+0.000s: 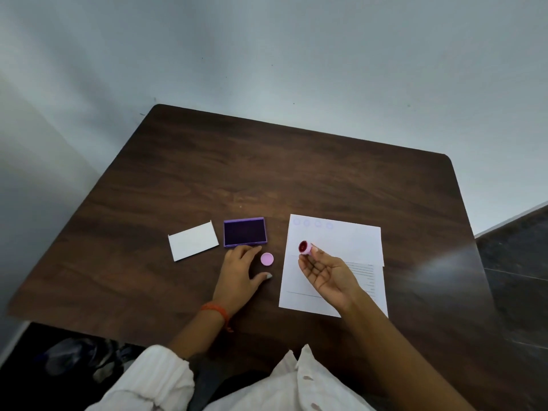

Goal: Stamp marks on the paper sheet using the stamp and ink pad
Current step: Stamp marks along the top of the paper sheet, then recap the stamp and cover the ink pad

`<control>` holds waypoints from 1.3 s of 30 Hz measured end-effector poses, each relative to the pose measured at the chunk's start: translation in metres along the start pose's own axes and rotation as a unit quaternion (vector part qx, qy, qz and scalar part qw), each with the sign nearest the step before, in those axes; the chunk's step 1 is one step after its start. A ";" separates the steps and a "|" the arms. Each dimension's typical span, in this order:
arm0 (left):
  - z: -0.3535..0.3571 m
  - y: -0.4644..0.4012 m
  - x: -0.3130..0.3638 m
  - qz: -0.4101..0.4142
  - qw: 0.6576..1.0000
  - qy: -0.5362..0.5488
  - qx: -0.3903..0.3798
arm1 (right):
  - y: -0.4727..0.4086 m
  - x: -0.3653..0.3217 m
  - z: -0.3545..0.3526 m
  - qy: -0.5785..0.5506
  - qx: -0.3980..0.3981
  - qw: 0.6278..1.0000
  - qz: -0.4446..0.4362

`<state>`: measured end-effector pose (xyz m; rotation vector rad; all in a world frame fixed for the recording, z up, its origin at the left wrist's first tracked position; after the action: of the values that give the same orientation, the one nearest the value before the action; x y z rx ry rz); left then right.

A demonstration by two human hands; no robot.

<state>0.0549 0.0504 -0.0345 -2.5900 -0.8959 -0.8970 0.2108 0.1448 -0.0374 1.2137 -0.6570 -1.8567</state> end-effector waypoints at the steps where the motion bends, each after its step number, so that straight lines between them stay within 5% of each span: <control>1: 0.001 -0.002 0.001 -0.004 1.000 0.000 0.000 | -0.001 0.004 0.003 0.011 0.001 1.000 0.000; 12: 0.006 -0.010 0.002 -0.022 0.999 0.030 0.022 | -0.016 0.017 0.024 0.199 0.013 0.977 -0.070; 23: -0.007 -0.010 0.014 -0.012 0.995 0.097 -0.004 | -0.015 0.004 0.045 0.415 0.032 0.866 -0.277; 30: -0.017 -0.012 0.020 -0.009 0.991 0.130 0.012 | -0.007 -0.001 0.054 0.451 0.017 0.824 -0.343; 39: -0.022 -0.012 0.016 -0.049 0.985 0.165 0.022 | -0.004 -0.005 0.054 0.449 0.003 0.829 -0.334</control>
<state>0.0471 0.0581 -0.0063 -2.2825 -0.9383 -1.2715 0.1608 0.1507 -0.0162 2.2766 0.3439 -1.4698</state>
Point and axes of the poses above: each hand's wrist, its own y-axis away from the middle knuckle, its own z-axis out of the palm, x = y × z, the point moved 8 cm from there along -y, towards the middle knuckle, and after that the axes turned 11 degrees about x, right-handed, at the moved point
